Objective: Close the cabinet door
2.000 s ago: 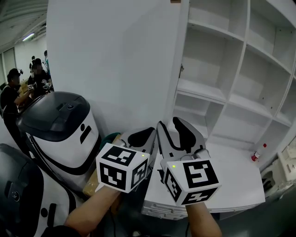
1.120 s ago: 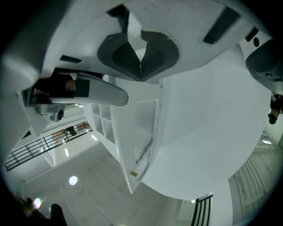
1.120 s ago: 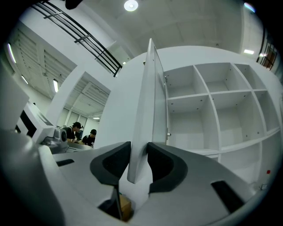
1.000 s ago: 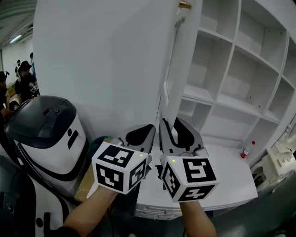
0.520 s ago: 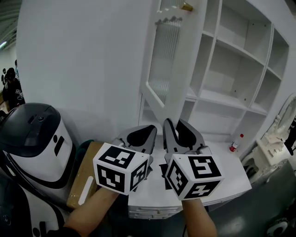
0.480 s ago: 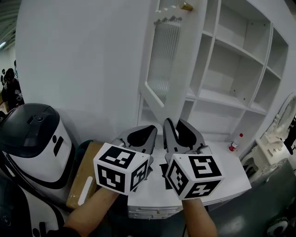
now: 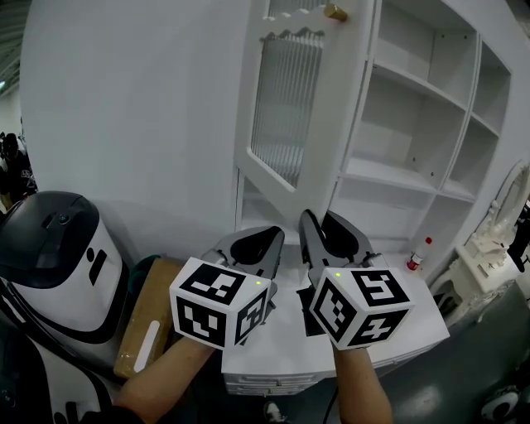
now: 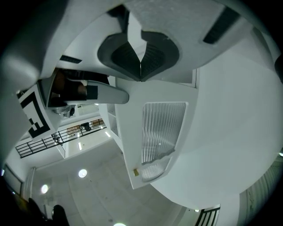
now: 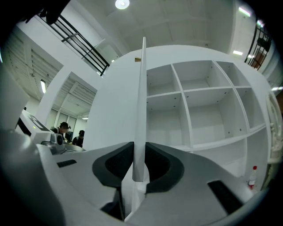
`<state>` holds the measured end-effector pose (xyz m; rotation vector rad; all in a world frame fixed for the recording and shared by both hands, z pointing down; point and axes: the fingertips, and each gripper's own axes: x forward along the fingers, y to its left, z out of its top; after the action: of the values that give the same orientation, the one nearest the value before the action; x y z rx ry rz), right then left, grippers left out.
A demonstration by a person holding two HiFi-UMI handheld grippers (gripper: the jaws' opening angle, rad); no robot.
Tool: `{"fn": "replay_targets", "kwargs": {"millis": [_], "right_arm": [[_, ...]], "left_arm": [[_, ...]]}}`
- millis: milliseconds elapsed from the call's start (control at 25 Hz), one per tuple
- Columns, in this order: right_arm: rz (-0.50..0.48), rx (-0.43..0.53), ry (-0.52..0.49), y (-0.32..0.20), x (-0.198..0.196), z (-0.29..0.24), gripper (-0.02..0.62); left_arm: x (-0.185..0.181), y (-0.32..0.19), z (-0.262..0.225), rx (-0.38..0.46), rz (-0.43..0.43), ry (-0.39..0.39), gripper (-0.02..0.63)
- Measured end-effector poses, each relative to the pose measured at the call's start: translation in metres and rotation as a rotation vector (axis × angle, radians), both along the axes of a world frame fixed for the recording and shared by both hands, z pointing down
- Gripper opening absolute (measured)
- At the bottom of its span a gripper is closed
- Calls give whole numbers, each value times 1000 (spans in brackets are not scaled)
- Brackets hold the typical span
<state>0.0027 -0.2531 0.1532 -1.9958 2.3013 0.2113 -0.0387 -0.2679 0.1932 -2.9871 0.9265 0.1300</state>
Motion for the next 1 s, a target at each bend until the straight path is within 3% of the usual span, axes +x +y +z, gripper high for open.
{"fn": "replay_targets", "kwargs": {"millis": [1000], "right_arm": [[-155,-19,-41,-50,103,0,112]], "left_arm": [[106,-48,3,22,-24,-31,14]]}}
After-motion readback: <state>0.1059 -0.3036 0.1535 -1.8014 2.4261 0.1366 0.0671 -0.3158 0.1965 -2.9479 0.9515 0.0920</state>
